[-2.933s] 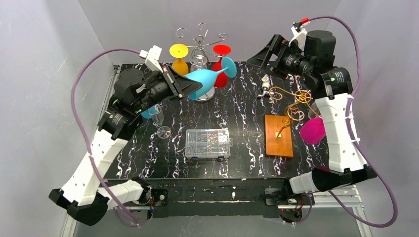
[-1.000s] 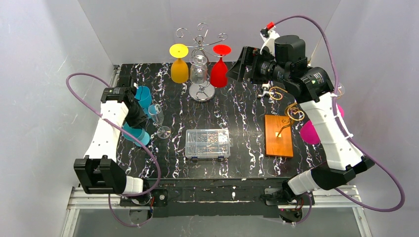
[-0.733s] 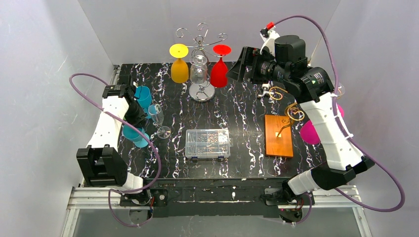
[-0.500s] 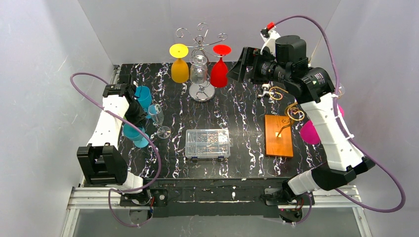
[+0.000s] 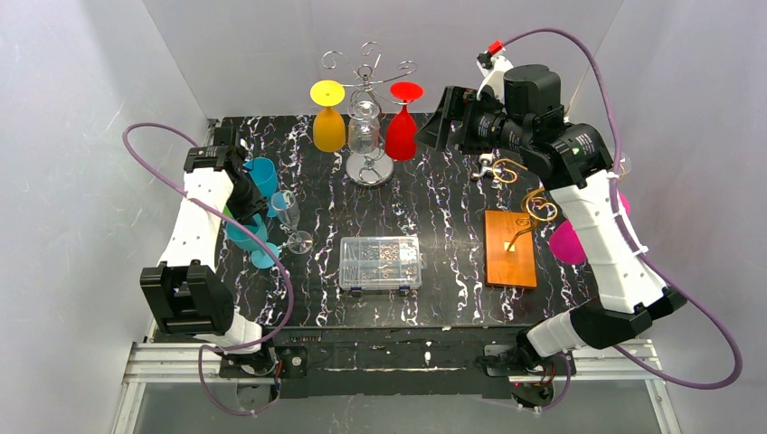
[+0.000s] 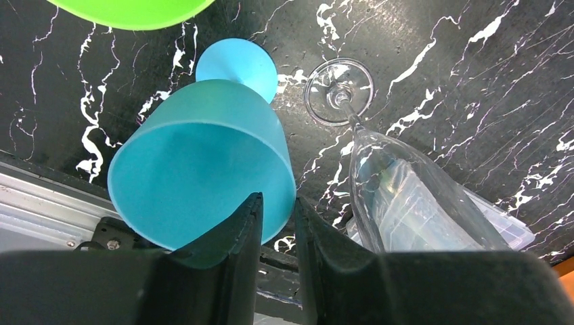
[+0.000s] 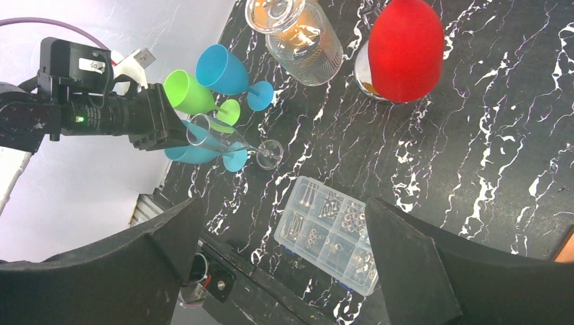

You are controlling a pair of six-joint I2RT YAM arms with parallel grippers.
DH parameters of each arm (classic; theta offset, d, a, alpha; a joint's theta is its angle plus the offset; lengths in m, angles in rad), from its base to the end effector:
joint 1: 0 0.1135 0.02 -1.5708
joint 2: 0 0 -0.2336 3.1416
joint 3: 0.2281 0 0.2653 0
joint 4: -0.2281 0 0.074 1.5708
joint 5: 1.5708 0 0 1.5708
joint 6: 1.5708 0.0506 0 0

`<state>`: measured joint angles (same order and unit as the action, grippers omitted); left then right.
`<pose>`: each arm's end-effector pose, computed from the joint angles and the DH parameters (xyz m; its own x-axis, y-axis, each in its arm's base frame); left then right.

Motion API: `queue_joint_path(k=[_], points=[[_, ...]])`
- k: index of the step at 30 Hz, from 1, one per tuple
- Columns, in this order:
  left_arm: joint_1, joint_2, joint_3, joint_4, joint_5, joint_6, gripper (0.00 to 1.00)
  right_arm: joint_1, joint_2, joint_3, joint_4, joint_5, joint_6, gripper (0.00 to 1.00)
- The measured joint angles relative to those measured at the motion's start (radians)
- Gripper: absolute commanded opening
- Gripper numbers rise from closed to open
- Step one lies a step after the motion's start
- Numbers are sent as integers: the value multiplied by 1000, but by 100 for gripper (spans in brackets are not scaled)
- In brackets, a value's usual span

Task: Take the wine glass off the wine glass rack
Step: Place the wine glass at the center of the board.

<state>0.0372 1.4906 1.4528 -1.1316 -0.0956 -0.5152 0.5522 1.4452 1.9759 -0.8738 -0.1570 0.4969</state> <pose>0.3100 0.0164 0.2820 -0.7639 -0.5192 -0.3833 -0.5179 0.8476 -0.1160 0.2513 0.1641 0.4861 -0.5585 0.2089 -0.8028 -0.4291 0.7554 0.4952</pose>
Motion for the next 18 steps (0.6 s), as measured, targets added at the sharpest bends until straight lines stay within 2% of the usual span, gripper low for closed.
queue_joint_path(k=[18], points=[[0,-18,139,-63,-21,36,31,9,18,21,-9,-2,-3,98]])
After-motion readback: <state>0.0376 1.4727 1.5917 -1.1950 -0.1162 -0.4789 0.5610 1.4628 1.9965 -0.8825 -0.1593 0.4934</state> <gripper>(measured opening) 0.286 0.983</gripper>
